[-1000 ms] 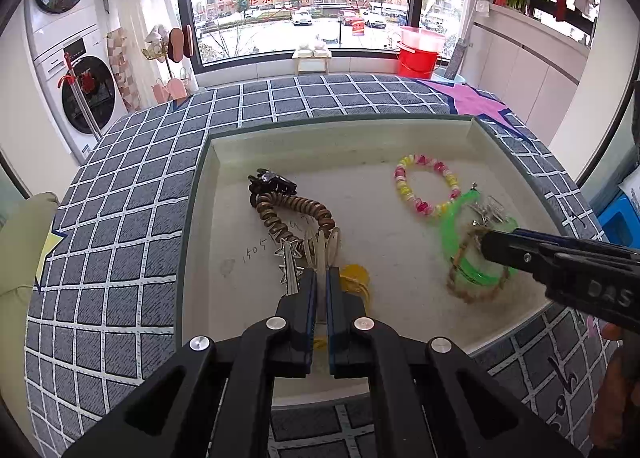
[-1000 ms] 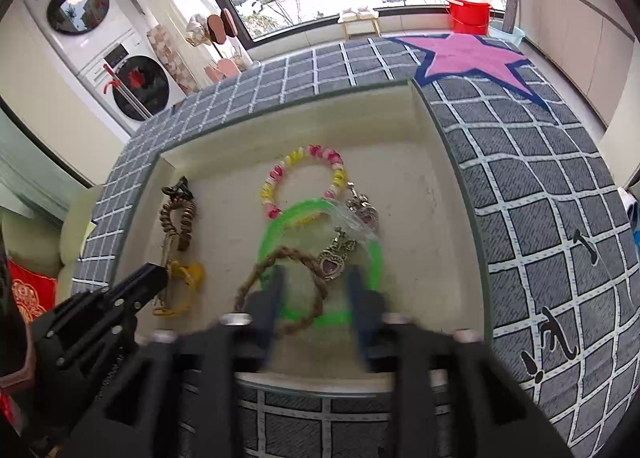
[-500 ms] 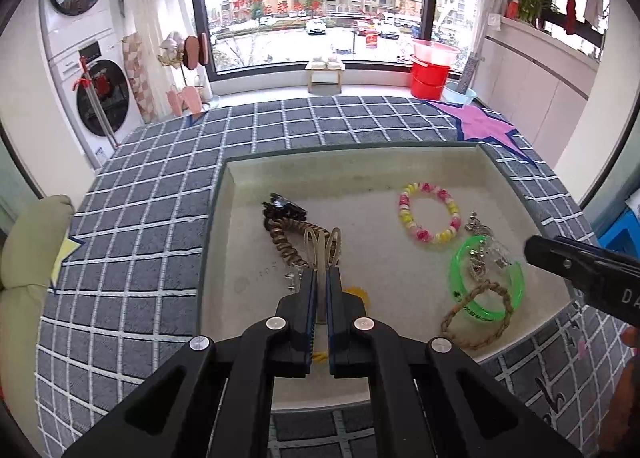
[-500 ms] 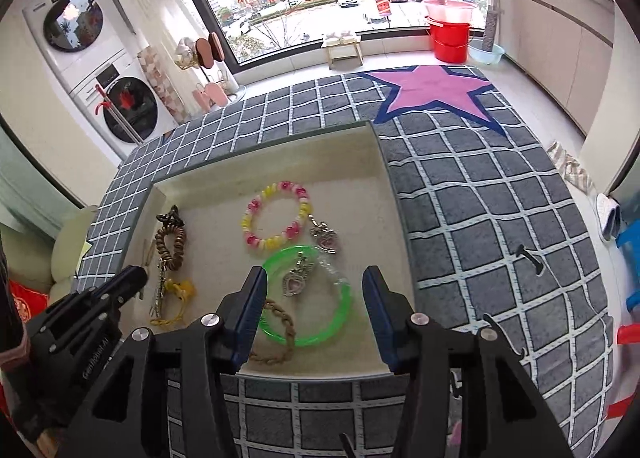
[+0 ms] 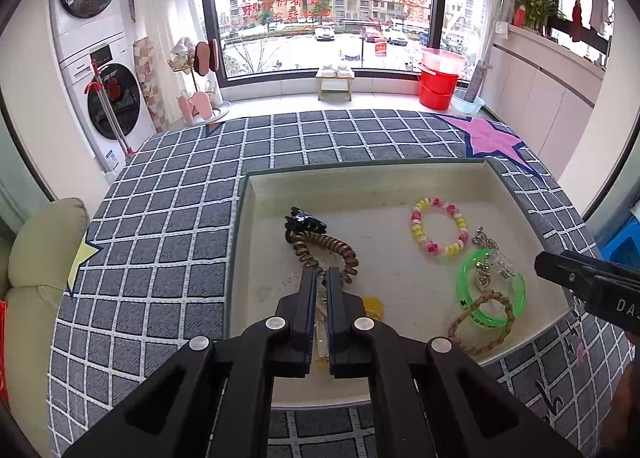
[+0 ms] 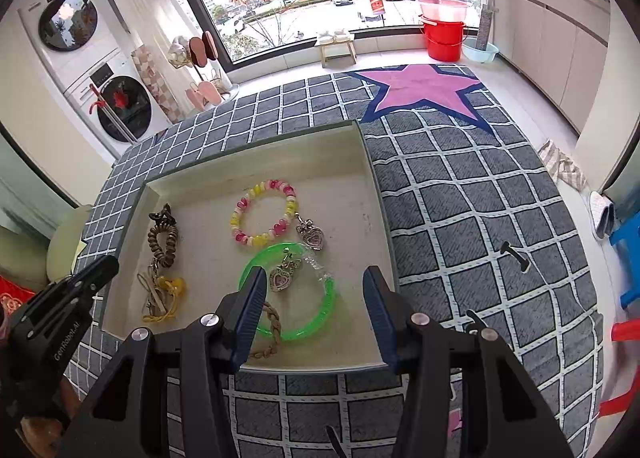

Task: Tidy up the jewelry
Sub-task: 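Withdraw both grippers up and away from the tray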

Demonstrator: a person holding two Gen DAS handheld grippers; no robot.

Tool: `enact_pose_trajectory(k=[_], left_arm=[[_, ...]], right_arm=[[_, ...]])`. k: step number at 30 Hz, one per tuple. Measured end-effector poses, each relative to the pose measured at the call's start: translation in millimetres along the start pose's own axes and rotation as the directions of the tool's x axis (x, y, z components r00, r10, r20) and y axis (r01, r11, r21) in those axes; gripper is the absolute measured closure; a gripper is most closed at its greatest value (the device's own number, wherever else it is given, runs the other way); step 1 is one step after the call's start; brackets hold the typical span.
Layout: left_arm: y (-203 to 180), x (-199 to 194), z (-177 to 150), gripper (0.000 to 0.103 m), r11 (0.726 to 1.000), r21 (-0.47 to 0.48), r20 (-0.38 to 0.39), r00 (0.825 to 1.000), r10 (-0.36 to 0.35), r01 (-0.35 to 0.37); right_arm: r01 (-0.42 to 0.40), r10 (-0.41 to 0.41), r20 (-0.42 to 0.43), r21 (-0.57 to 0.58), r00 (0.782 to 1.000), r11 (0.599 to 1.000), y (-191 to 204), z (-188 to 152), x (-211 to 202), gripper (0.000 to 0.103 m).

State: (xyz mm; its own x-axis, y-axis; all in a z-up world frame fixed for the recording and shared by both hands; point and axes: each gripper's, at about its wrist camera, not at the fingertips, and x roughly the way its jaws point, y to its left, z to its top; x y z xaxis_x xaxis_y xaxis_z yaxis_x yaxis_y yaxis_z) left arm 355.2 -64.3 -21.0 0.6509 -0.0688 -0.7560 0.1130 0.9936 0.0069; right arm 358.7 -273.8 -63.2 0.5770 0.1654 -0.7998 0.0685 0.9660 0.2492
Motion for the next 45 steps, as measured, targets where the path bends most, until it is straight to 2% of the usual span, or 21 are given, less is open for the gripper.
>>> enact_pose_trajectory(k=[3, 7, 11, 15, 16, 18, 21, 25, 27, 32, 38, 45], left_arm=[[3, -1, -2, 0.086, 1.000, -0.004, -0.002, 1.000, -0.002, 0.002], [8, -6, -6, 0.086, 1.000, -0.018, 0.005, 1.000, -0.020, 0.020], [13, -10, -7, 0.086, 1.000, -0.030, 0.013, 1.000, -0.008, 0.009], [21, -13, -7, 0.085, 0.999, -0.051, 0.013, 1.000, -0.010, 0.011], [22, -14, -7, 0.068, 0.998, -0.056, 0.013, 1.000, -0.013, 0.014], [25, -14, -7, 0.000, 0.998, -0.063, 0.005, 1.000, -0.014, 0.015], [26, 5, -12, 0.000, 0.998, -0.066, 0.035, 0.999, 0.001, 0.002], [24, 32, -17, 0.000, 0.998, -0.063, 0.034, 0.999, 0.032, -0.029], [26, 48, -20, 0.000, 0.996, -0.082, 0.028, 0.999, 0.043, -0.041], [34, 80, -30, 0.000, 0.990, -0.127, 0.004, 0.998, 0.056, -0.055], [28, 106, -50, 0.000, 0.986, -0.094, 0.030, 0.989, 0.143, -0.140], [29, 114, -80, 0.000, 0.985, -0.091, 0.021, 0.989, 0.148, -0.145]], right_arm=[[0.001, -0.001, 0.003, -0.004, 1.000, 1.000, 0, 0, 0, 0.040], [0.010, -0.010, 0.007, -0.007, 1.000, 1.000, 2, -1, -2, 0.035], [0.004, -0.004, 0.007, -0.006, 1.000, 1.000, 3, -1, -3, 0.030], [0.001, -0.001, 0.010, -0.012, 1.000, 1.000, 6, -1, -4, 0.022], [0.001, 0.000, 0.012, -0.013, 1.000, 1.000, 6, -2, -5, 0.022], [-0.002, 0.002, 0.011, -0.016, 1.000, 1.000, 8, -2, -5, 0.020], [-0.002, 0.002, 0.013, -0.018, 1.000, 1.000, 10, -4, -4, 0.017], [0.012, -0.011, 0.020, -0.038, 1.000, 0.999, 13, -8, -5, 0.015], [0.023, -0.021, 0.033, -0.052, 0.999, 0.998, 15, -9, -6, 0.000], [0.022, -0.018, 0.049, -0.084, 0.999, 0.996, 22, -17, -8, 0.000], [0.022, -0.021, 0.019, -0.093, 1.000, 0.995, 29, -27, -12, 0.000], [0.024, -0.024, 0.008, -0.103, 1.000, 0.994, 30, -50, -23, 0.000]])
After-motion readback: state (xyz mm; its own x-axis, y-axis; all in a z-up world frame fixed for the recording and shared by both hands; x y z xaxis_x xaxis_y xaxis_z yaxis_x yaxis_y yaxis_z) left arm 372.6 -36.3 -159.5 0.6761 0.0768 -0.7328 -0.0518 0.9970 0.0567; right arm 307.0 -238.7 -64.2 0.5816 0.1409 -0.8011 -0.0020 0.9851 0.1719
